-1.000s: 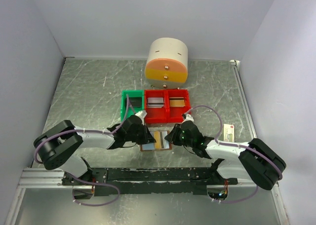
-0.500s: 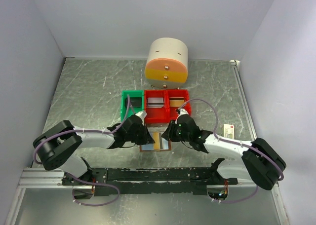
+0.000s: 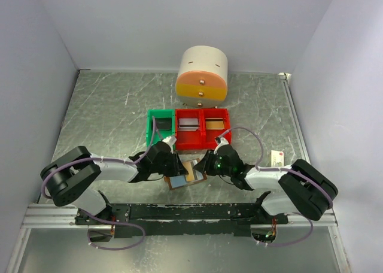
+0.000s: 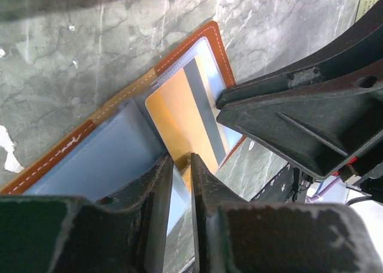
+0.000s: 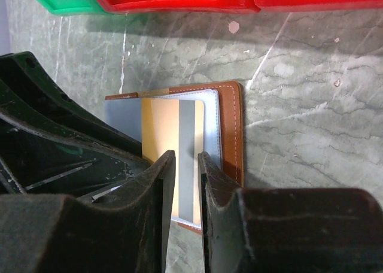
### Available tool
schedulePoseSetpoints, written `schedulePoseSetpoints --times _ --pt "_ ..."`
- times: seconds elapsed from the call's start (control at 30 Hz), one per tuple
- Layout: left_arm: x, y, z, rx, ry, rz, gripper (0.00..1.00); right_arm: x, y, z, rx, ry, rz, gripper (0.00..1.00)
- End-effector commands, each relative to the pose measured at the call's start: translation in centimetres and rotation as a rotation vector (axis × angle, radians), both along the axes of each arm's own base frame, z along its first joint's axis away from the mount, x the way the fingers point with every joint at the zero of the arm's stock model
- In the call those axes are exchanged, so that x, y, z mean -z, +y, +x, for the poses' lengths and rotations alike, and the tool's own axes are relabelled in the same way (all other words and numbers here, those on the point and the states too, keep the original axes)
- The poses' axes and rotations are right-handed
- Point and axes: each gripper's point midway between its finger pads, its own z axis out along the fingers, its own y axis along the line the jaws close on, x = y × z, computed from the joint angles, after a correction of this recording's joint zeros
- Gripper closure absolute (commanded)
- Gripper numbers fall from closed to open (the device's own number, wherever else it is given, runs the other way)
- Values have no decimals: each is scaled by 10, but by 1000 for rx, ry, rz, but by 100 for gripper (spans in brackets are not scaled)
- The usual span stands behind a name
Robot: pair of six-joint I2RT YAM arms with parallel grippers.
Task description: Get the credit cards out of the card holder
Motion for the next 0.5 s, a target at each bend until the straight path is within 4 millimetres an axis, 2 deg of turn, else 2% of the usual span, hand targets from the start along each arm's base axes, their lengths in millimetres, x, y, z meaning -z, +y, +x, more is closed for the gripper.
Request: schedulePoseSetpoints --times 0.0,0.23,0.47 --pt "-17 -17 1 2 -6 -122 70 50 -35 -37 13 166 -147 77" --pt "-23 -21 1 -15 5 -176 65 48 -34 -39 13 161 -129 78" --pt "-20 -20 2 -49 28 -185 66 49 -33 -43 11 173 -102 78"
